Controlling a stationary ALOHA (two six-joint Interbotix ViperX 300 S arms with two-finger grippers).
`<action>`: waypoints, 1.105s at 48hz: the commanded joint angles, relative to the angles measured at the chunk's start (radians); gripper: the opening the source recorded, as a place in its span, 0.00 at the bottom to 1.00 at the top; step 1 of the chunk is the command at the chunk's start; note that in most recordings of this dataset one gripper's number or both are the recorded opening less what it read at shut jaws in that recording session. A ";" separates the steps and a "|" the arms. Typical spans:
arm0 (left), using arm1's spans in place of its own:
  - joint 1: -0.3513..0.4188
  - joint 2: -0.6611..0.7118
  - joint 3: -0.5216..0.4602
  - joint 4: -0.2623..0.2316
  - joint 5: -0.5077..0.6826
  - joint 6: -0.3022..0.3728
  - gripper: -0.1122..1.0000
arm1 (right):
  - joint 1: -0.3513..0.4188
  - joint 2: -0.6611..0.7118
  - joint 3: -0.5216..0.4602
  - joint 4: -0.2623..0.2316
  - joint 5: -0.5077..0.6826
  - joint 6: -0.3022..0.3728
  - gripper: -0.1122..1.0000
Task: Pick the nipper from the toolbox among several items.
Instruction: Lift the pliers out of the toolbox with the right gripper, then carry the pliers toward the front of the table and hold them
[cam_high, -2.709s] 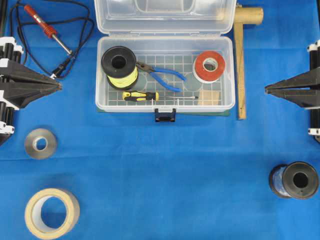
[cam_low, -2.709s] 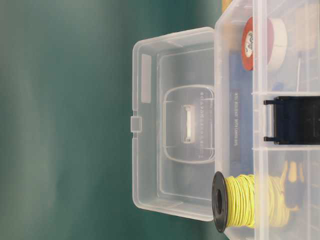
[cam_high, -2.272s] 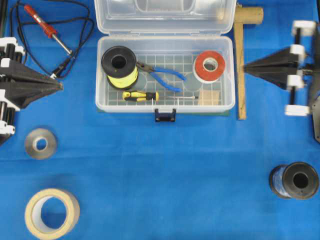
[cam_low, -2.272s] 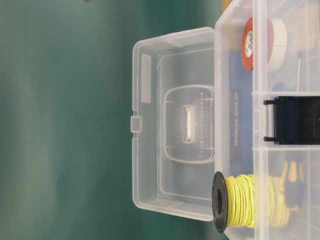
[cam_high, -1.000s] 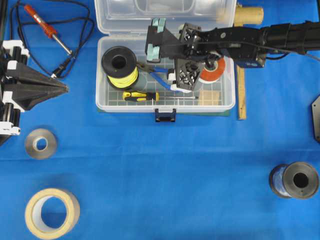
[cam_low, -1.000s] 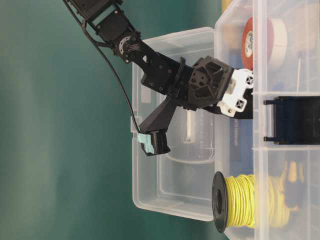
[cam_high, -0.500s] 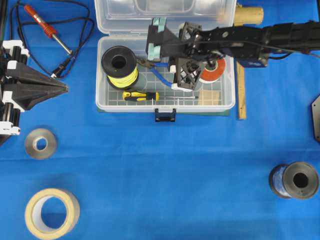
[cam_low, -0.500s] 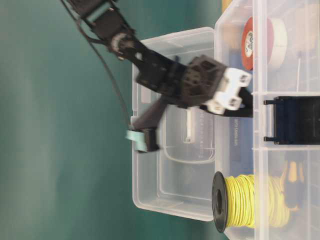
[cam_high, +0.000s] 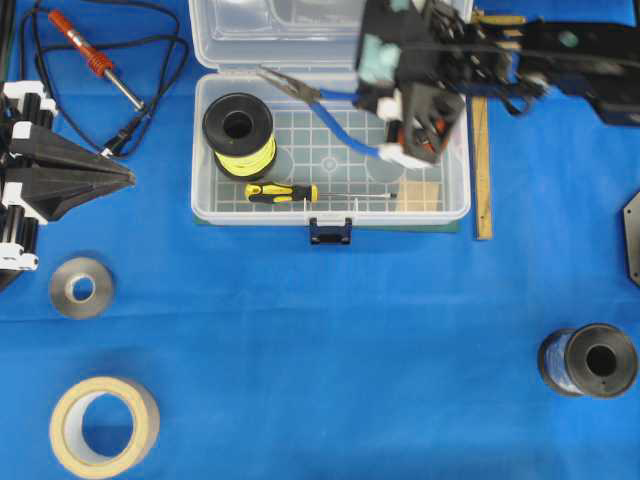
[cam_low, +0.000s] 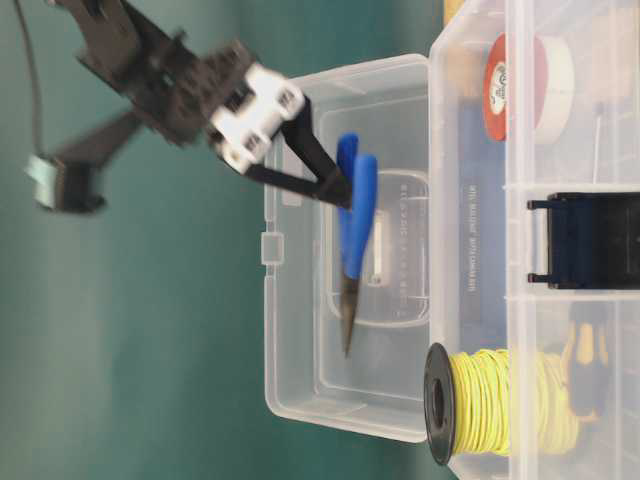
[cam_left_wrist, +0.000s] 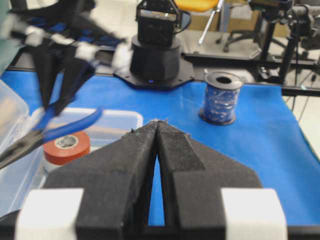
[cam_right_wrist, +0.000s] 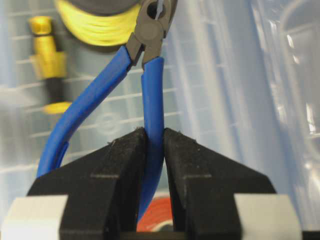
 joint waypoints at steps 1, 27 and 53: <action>-0.002 0.003 -0.011 -0.002 -0.006 -0.002 0.10 | 0.077 -0.069 0.025 0.005 -0.044 0.018 0.22; 0.023 0.002 -0.008 -0.002 -0.006 -0.002 0.10 | 0.403 0.095 0.092 0.005 -0.190 0.189 0.22; 0.023 0.000 -0.003 -0.002 0.003 -0.002 0.10 | 0.420 0.275 0.087 0.006 -0.199 0.275 0.22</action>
